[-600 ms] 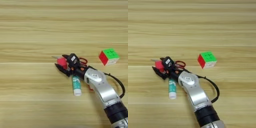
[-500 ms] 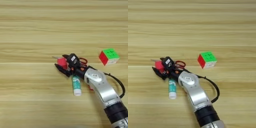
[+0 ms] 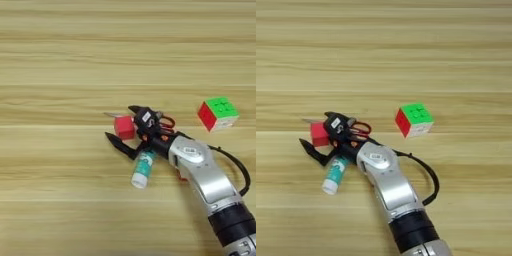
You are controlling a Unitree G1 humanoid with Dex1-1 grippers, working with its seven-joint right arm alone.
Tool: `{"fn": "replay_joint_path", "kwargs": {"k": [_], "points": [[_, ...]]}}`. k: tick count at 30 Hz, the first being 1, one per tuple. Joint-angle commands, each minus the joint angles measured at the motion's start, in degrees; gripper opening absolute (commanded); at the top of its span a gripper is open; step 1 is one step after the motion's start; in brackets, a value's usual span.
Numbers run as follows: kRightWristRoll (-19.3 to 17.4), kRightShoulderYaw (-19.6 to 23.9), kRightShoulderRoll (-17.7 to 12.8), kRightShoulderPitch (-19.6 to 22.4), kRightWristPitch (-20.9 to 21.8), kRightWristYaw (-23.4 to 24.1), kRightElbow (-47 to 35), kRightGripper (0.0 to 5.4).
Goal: Move the objects on the table
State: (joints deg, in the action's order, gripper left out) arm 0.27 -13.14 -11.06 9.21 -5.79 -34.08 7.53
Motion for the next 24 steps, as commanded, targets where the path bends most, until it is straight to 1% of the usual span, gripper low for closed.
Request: {"fn": "replay_joint_path", "kwargs": {"k": [1,5,9,13,21,24], "points": [[-0.3,1.2,0.0,4.0,0.0,1.3,-1.8,5.38],[-0.1,1.0,-0.3,4.3,-1.1,1.2,-1.3,5.38],[-0.4,0.9,-0.5,4.2,-2.7,0.4,-1.1,4.81],[-0.5,0.6,-0.7,4.1,-3.3,-0.2,-1.2,4.2],[-0.4,0.5,-0.7,3.9,-3.9,-0.9,-1.6,3.27],[-0.4,0.5,-0.6,3.9,-3.9,-0.8,-1.8,3.21]]}}
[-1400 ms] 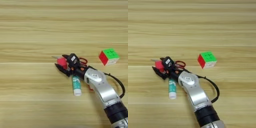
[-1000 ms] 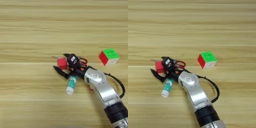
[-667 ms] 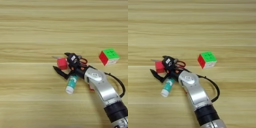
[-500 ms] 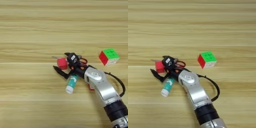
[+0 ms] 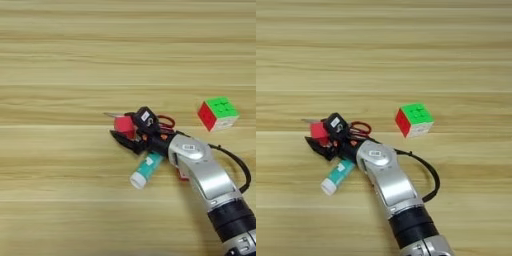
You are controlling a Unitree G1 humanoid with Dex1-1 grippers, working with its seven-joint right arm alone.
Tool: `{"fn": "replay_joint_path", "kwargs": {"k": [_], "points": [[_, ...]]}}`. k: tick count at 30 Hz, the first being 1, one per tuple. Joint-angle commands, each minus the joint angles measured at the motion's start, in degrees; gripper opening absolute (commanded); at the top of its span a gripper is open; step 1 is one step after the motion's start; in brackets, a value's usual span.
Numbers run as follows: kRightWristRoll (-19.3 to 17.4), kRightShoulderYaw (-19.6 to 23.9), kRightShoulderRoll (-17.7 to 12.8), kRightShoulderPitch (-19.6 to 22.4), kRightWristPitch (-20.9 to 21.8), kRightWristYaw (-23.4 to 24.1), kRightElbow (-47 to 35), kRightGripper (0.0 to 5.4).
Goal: Move the objects on the table
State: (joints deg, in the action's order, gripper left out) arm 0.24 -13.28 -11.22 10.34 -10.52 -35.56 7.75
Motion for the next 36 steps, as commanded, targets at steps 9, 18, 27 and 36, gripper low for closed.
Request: {"fn": "replay_joint_path", "kwargs": {"k": [9,18,27,36], "points": [[-0.9,0.9,0.0,3.0,1.5,0.7,-2.5,3.21],[-2.3,1.8,0.7,3.6,1.9,0.9,-5.9,3.21],[-4.0,-0.7,0.8,2.0,0.0,-1.7,-13.3,3.2],[-4.0,-5.9,-0.5,-0.3,-0.9,-6.9,-15.5,3.2]]}}
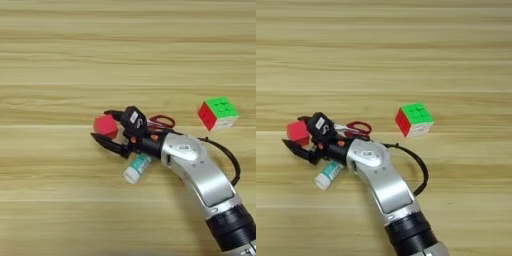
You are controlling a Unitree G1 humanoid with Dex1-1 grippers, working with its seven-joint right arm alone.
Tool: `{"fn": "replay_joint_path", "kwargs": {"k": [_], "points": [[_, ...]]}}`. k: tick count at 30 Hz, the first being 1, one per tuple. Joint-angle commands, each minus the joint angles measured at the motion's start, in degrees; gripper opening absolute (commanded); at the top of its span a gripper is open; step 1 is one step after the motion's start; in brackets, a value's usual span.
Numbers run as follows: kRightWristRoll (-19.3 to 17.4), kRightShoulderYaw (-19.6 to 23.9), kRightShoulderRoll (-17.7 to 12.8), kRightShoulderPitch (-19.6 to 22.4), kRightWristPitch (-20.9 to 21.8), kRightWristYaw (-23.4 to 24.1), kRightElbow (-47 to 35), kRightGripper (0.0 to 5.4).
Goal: Move the objects on the table
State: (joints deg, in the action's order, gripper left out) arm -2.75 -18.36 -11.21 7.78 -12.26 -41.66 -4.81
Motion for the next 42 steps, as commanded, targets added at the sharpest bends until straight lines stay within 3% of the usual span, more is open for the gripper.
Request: {"fn": "replay_joint_path", "kwargs": {"k": [1,11,35,42], "points": [[-0.8,-1.3,-0.6,2.2,1.0,-1.2,-2.7,3.2],[0.1,-3.6,-0.9,2.4,1.4,-3.4,-0.2,3.2],[2.8,-6.5,-0.9,2.2,4.4,-3.2,6.6,3.2],[3.2,-6.6,-0.8,2.2,4.6,-3.0,6.4,4.16]]}}
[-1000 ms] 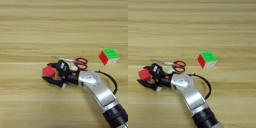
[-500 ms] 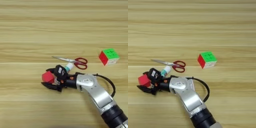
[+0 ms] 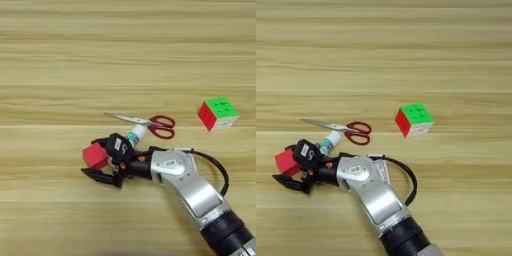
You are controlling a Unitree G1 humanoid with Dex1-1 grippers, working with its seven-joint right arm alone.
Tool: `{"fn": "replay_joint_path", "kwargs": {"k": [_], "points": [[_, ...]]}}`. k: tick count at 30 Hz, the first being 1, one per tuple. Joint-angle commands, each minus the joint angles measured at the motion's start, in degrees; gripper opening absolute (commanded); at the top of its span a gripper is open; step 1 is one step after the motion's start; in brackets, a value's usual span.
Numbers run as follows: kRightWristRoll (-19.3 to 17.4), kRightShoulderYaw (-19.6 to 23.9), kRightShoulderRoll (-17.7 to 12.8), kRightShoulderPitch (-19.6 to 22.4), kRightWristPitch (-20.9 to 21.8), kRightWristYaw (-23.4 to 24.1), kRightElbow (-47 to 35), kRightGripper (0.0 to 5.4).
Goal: Move the objects on the table
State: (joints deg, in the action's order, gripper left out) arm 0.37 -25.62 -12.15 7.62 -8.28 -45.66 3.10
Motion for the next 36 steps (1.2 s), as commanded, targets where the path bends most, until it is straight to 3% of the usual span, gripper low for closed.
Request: {"fn": "replay_joint_path", "kwargs": {"k": [1,11,20,36], "points": [[0.0,0.7,0.1,2.3,0.6,1.0,-1.7,4.23],[-2.1,3.1,1.3,2.8,0.5,2.2,-5.7,5.38],[-4.1,6.8,2.7,4.4,0.1,4.3,-10.3,5.38],[-9.0,18.0,-0.9,8.8,-3.2,6.0,-13.7,5.38]]}}
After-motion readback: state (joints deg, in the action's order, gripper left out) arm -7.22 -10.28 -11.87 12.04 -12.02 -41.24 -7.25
